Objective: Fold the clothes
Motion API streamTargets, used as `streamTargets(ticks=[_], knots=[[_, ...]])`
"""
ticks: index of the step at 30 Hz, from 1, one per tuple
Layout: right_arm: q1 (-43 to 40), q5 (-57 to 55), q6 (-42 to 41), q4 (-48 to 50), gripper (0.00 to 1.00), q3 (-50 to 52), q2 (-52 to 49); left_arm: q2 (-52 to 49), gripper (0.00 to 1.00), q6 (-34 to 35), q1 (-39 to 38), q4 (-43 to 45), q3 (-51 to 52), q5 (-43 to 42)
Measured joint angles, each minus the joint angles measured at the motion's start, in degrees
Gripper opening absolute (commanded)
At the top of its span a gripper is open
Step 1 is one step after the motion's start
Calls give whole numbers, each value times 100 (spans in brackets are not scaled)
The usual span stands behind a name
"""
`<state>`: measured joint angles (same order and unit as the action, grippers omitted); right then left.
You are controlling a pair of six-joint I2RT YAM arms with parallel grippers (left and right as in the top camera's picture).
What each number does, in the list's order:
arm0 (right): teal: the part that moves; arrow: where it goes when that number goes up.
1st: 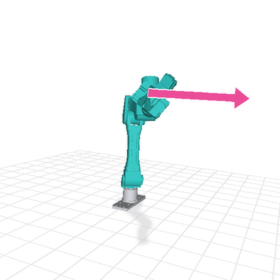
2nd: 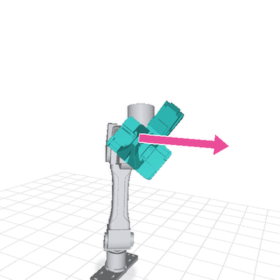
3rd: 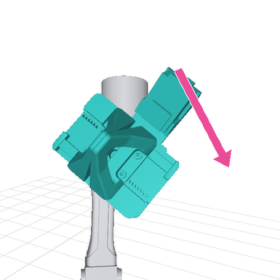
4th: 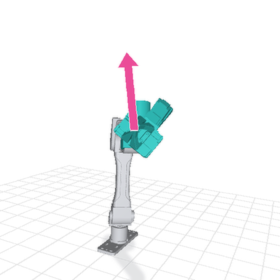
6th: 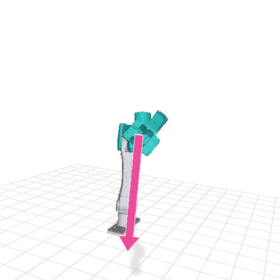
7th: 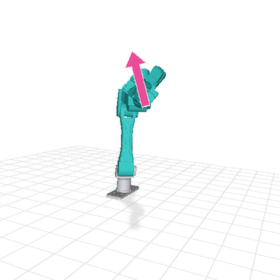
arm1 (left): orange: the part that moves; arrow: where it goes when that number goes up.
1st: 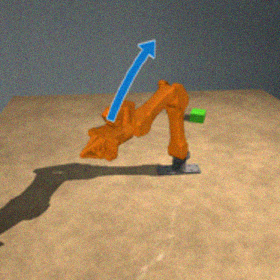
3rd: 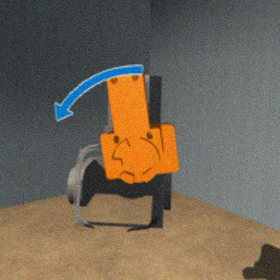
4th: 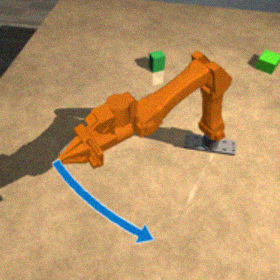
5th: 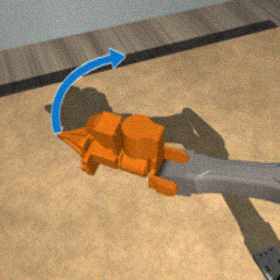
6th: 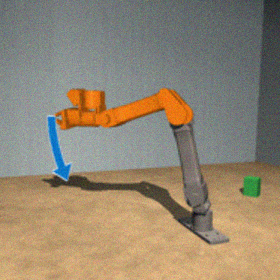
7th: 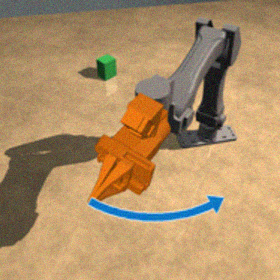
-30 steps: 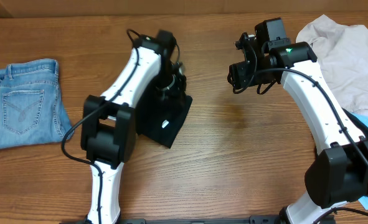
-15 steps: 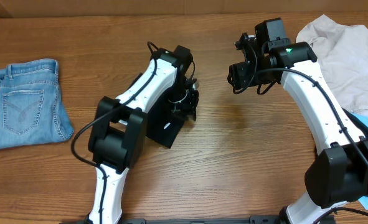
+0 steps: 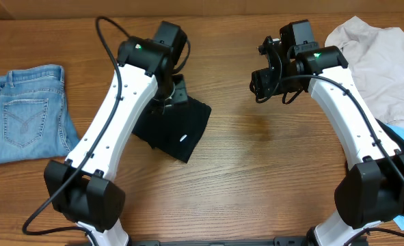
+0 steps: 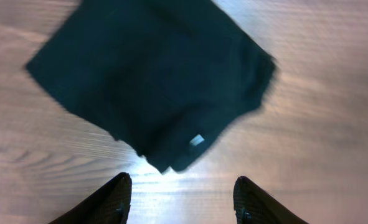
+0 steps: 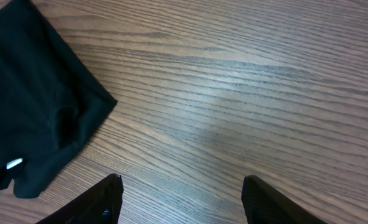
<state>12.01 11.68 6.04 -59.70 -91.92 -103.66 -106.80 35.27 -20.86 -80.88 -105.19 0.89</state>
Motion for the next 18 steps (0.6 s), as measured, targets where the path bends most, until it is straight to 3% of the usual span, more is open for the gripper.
streamTargets(ticks=[8,16,18], knots=[[0,-79,0,-35,66,0,0,-61,57,955,531,522,1134,341],[0,-122,0,-35,66,0,0,7,59,1016,769,1088,1934,369],[0,-125,0,-37,66,0,0,295,64,994,852,1344,2273,365]])
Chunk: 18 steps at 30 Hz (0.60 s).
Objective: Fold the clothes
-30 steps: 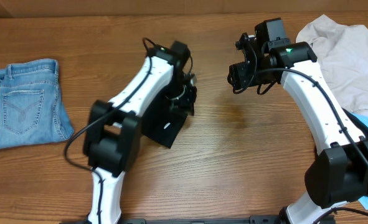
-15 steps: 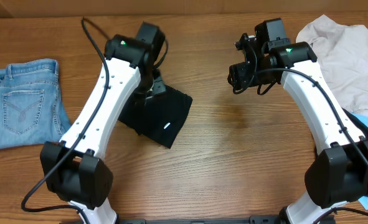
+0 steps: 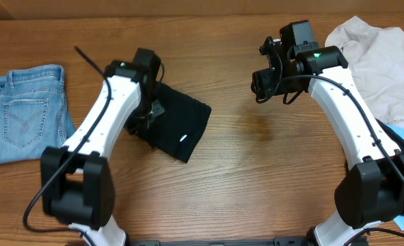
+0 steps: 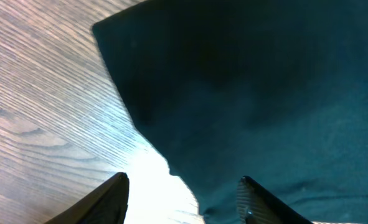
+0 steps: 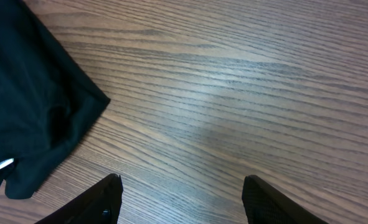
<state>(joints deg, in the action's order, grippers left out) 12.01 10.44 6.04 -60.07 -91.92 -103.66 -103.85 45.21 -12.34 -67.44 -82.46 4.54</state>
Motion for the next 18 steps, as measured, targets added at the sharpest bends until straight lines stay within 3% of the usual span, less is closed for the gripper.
streamTargets(ticks=[9,18], knots=[[0,-20,0,4,66,0,0,1991,76,-33,802,1770,1692,-673],[0,-22,2,-42,66,0,0,1792,79,273,1025,3687,3268,-2022]])
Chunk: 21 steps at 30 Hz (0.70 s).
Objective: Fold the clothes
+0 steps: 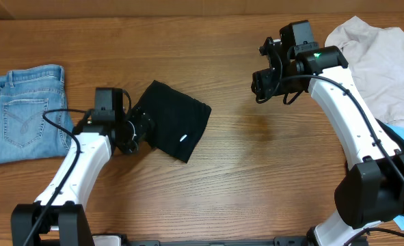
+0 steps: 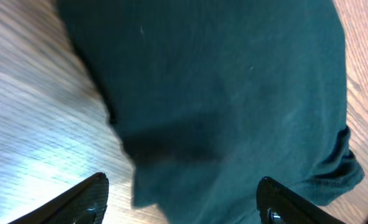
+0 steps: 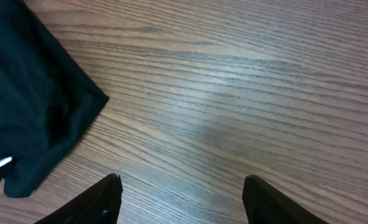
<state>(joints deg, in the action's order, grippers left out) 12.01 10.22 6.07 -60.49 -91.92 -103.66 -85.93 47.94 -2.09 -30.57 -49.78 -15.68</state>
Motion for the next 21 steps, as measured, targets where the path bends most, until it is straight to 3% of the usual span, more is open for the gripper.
streamTargets(ticks=[21], knots=[[0,2,0,-9,67,0,0,-107,83,1307,0,1401,1117,-262]])
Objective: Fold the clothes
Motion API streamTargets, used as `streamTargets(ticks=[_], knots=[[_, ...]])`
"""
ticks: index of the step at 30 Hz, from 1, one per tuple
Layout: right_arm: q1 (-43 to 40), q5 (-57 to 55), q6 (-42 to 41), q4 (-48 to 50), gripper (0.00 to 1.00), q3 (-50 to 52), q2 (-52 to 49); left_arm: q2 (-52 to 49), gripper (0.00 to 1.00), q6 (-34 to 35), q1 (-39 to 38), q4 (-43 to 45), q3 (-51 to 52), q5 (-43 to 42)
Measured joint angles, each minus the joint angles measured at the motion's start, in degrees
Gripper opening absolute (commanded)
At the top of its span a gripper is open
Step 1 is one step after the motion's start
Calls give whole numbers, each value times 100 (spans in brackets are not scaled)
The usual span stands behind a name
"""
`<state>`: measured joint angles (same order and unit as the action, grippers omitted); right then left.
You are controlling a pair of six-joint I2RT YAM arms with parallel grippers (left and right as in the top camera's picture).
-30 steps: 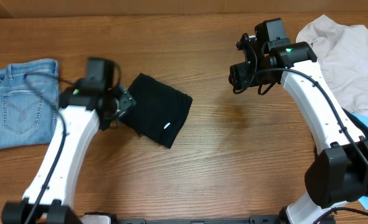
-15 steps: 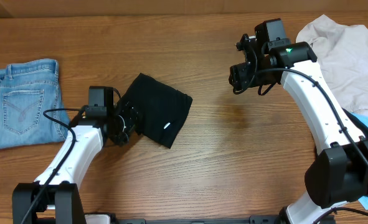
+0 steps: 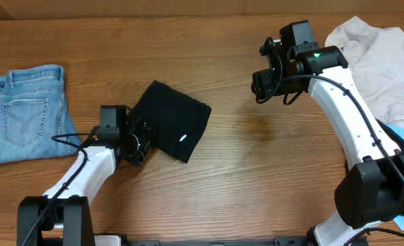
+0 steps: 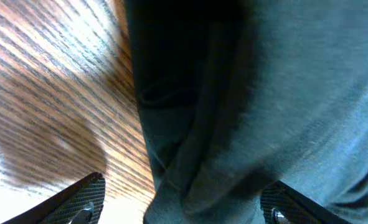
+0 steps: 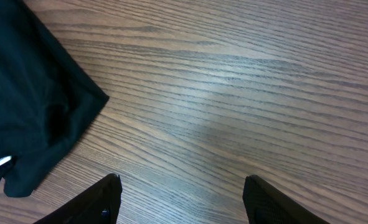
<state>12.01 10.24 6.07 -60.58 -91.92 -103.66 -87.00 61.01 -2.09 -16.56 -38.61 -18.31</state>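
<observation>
A folded black garment lies left of the table's middle, a small white tag on it; it also fills the left wrist view and shows at the left of the right wrist view. My left gripper is low at the garment's near-left corner, open, with the cloth's edge between its spread fingers. My right gripper hovers open over bare wood right of the garment, nothing between its fingers.
Folded blue jeans lie at the far left. A crumpled beige garment is heaped at the back right, with a light blue cloth at the right edge. The wooden table carries them all.
My left gripper has come lower and closer to the garment's near-left corner; the cloth edge now sits between its open fingers. The right arm has not moved.
My left gripper was open above the folded black garment. Then it stood at the garment's left side, then lower by its left corner. Now it is down at that corner with cloth between the fingers. The right gripper stayed open in place throughout.
</observation>
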Motion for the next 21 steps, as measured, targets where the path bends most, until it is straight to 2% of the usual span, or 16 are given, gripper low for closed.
streamTargets(ticks=[5,7,12,13,14,18,19,21], knots=[[0,-2,0,-4,67,0,0,-284,82,107,0,684,20,-153],[0,-2,0,-4,67,0,0,-461,79,146,0,1014,-11,-315],[0,-2,0,-20,67,0,0,-977,54,208,11,1858,-79,-813],[0,-2,-2,-22,67,0,0,-1023,46,201,24,1899,-85,-874],[0,-4,-2,-22,67,0,0,-1060,33,210,28,1899,-85,-918],[-2,-2,0,-28,67,0,0,-1191,9,190,63,1998,-42,-977],[0,-4,0,-26,68,0,0,-1204,4,188,70,2035,-31,-992],[0,-2,0,-31,68,0,0,-1213,4,129,114,2109,-13,-1032]])
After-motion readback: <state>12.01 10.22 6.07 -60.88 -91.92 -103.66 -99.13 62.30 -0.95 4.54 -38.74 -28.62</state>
